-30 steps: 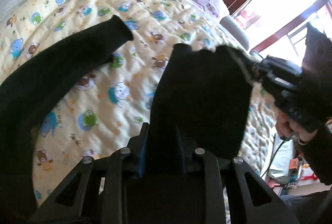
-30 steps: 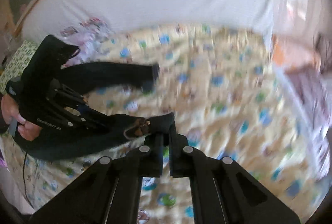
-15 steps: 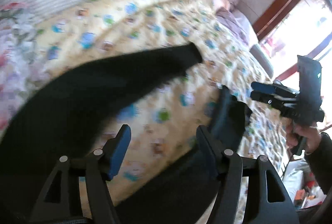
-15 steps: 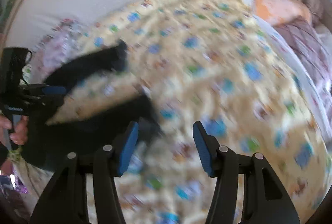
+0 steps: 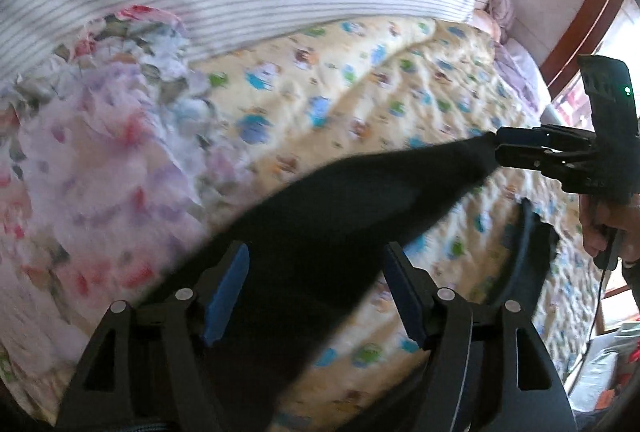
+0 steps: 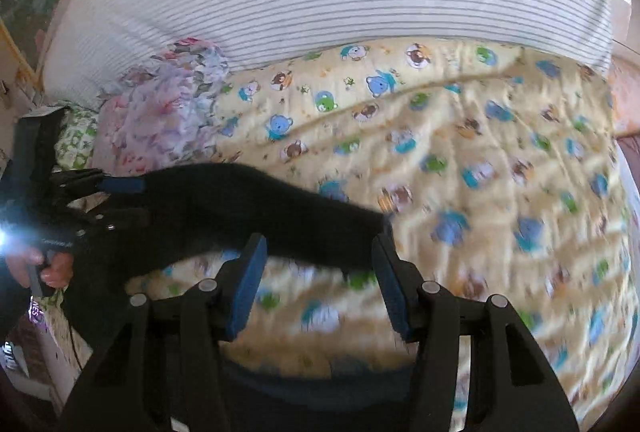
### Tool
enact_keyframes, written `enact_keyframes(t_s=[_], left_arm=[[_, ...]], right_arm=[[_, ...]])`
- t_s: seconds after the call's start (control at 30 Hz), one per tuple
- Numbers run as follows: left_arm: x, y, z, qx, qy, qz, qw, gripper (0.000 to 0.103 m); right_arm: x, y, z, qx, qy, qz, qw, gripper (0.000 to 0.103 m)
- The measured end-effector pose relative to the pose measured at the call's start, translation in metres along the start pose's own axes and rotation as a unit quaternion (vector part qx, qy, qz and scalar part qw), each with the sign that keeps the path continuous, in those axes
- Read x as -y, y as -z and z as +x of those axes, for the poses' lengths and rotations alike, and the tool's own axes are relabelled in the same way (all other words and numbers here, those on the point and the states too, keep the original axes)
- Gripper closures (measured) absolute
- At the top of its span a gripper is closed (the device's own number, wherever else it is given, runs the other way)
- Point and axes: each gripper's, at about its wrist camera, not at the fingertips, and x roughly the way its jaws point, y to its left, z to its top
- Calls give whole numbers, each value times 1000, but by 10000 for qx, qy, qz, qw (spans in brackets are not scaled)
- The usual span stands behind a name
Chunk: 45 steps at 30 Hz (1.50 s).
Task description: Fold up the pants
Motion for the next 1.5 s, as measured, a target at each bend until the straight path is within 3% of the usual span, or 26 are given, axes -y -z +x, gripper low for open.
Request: enact_keyframes(t_s=[0.1,0.3,0.33,0.37,0.43,0.5,0.57,0.7,0.83,0.97,1.03,1.07,1.2,1.3,1.37,1.4,1.43,1.5], left_arm=[[-10,-12,12,-65,-43,182,9998,33],[-24,-18,48,-597,-83,508,9969,33],[-25,-16,53,-668,-113,528,9963,36],[-26,-14,57,-747,-136,561,9955,41],[-28,-10,62,-853,-145,629,9943,56],[-27,-3,64,-957,-34,614,9935,75],[-24,5,63,-1006,63,620,9930,86],[-7,30,36,-912,331,629,9933,88],[16,58,13,-870,413,710,9928,87],[20,73,11,-855,388,581,9939,87],[18,74,12,-830,391,463,9947,87],[19,75,12,-807,387,434,9950,87],[26,83,12,-832,377,468,9947,87],[31,89,18,-904,346,515,9940,87],[30,91,18,-895,370,454,9943,87],[30,92,16,-871,364,402,9947,87],[29,92,15,-849,359,366,9951,87],[28,91,8,-764,346,230,9962,87]], right_arm=[[-2,-17,24,-213,60,-74,9997,46],[8,-29,57,-681,173,-248,9972,47],[10,-29,60,-748,184,-264,9967,51],[11,-27,61,-795,169,-282,9963,55],[12,-24,57,-811,80,-343,9961,77],[11,-19,48,-750,14,-406,9964,87],[9,-12,40,-776,-102,-508,9956,90],[-4,1,28,-1006,-149,-821,9914,93],[-8,13,18,-1414,-68,-1053,9843,89],[-8,7,8,-1220,59,-1135,9860,77],[-7,-1,7,-1071,130,-1089,9882,54],[-8,-5,8,-1008,105,-1054,9892,49],[-7,-22,14,-997,-86,-908,9908,47],[4,-23,44,-1460,253,-845,9853,47],[14,-15,67,-1883,180,-653,9798,48],[16,-12,71,-1940,138,-643,9788,70],[17,-9,73,-1971,75,-598,9785,100],[17,-9,63,-1715,71,-528,9837,101]])
